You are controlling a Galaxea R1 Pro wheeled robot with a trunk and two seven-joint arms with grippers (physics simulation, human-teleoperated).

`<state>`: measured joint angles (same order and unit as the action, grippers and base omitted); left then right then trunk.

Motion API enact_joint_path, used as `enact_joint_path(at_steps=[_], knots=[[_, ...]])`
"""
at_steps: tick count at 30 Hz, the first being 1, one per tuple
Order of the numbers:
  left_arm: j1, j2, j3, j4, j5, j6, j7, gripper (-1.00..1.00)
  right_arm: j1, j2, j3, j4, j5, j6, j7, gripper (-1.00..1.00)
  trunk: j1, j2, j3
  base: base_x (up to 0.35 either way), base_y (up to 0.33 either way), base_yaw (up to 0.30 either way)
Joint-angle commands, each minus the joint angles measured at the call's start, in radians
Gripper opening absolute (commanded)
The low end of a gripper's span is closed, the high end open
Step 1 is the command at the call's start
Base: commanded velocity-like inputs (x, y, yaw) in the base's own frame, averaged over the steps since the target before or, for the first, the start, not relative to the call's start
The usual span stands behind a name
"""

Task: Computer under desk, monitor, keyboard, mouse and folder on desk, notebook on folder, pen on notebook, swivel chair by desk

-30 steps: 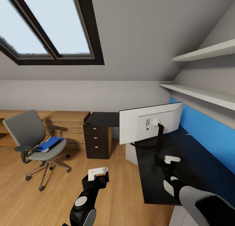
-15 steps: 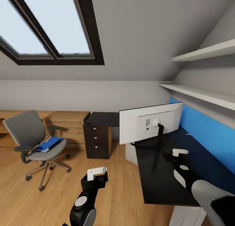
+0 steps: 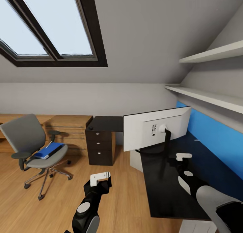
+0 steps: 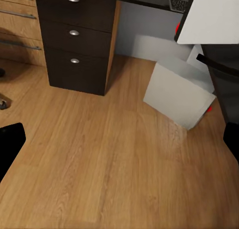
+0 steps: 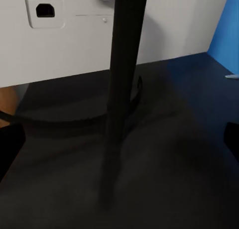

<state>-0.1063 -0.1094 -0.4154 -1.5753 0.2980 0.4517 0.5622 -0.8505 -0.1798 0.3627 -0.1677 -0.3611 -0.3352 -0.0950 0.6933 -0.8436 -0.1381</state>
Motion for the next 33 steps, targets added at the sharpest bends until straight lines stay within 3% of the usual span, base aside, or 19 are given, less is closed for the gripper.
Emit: enact_joint_path(at_steps=[1, 11, 16, 33], knots=[[-0.001, 0.000, -0.002, -0.001, 0.009, 0.002, 0.009, 1.00, -0.001, 0.000, 0.009, 0.000, -0.007, -0.004, -0.004, 1.00, 0.000, -0.001, -0.002, 0.086, 0.000, 0.000], [-0.001, 0.000, 0.000, 0.003, 0.008, 0.004, 0.008, 1.00, -0.001, 0.000, 0.005, 0.000, -0.009, -0.027, -0.005, 1.00, 0.000, -0.001, -0.002, 0.190, 0.000, 0.000], [-0.001, 0.000, 0.000, 0.003, 0.007, 0.004, 0.008, 1.00, 0.001, -0.002, 0.004, 0.014, -0.011, -0.078, -0.005, 1.00, 0.000, -0.001, -0.002, 0.184, 0.000, 0.000], [-0.001, 0.000, 0.008, -0.002, 0.009, 0.003, 0.010, 1.00, 0.001, 0.000, 0.005, 0.022, -0.009, -0.093, -0.005, 1.00, 0.000, -0.001, -0.002, 0.008, 0.000, 0.005]])
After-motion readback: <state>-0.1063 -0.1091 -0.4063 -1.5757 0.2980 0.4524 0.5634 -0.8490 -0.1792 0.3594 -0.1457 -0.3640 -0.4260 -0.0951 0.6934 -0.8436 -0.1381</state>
